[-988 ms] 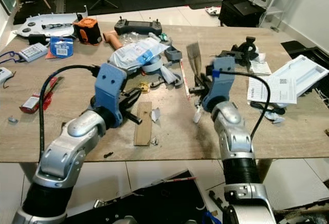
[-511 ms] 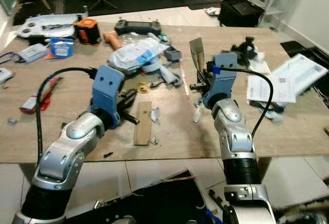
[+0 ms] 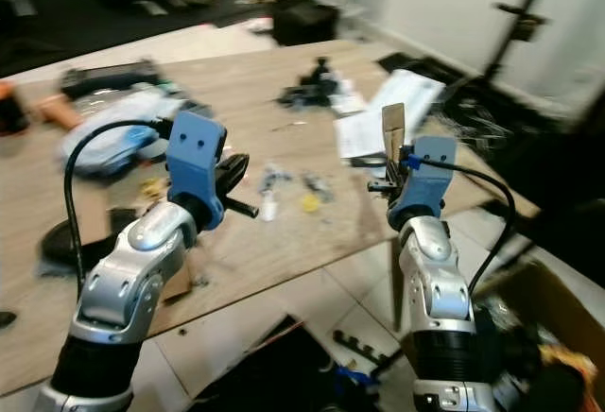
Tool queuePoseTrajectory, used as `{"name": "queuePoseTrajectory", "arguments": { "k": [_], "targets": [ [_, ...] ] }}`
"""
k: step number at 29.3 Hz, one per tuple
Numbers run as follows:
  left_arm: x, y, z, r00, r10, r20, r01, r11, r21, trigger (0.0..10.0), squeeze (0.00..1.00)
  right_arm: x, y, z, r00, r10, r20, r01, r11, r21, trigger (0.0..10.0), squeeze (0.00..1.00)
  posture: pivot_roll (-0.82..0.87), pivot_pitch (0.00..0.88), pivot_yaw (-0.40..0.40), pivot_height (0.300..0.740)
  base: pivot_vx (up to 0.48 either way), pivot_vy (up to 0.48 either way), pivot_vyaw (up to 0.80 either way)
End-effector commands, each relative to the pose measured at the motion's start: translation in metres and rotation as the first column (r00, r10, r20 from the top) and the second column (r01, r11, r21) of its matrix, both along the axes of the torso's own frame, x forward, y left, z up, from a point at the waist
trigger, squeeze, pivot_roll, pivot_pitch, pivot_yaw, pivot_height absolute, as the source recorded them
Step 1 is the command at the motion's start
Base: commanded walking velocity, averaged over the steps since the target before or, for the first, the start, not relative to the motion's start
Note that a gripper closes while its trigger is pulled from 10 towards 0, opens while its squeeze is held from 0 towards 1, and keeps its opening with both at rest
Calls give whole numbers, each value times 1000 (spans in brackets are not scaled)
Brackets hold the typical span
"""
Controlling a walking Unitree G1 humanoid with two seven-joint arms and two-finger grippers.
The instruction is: Picking trash to rubbish bin
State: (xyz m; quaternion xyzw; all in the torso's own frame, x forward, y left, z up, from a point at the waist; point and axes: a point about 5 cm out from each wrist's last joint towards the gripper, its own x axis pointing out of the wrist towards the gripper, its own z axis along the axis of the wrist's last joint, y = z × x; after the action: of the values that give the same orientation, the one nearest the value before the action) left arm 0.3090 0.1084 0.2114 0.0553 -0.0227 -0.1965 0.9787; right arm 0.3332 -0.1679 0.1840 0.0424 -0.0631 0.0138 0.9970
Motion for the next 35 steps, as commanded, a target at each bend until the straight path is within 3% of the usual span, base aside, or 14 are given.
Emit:
{"name": "queuePoseTrajectory", "arguments": {
  "k": [1, 6, 13, 35],
  "targets": [
    [-1, -3, -3, 1000, -9, -12, 9, 1000, 5, 10000, 0, -3, -1, -1, 1000, -6, -4, 6, 1000, 4, 10000, 0, 190, 99, -9, 740, 0, 0, -800],
    [-1, -3, -3, 1000, -20, -17, 20, 1000, 7, 10000, 0, -3, -3, -1, 1000, -17, -8, 17, 1000, 11, 10000, 0, 185, 104, -11, 740, 0, 0, -800],
    [-3, -3, -13, 999, -26, -18, 28, 995, 91, 10000, 0, -4, -3, -4, 999, -28, -26, 28, 999, 27, 10000, 0, 186, 111, -5, 740, 0, 0, -800],
    [-4, -3, -22, 996, -33, -78, 38, 997, 66, 10000, 0, -12, -7, -22, 988, -89, -125, 95, 995, 41, 10000, 0, 174, 108, 1, 740, 0, 0, -800]
  ]
}}
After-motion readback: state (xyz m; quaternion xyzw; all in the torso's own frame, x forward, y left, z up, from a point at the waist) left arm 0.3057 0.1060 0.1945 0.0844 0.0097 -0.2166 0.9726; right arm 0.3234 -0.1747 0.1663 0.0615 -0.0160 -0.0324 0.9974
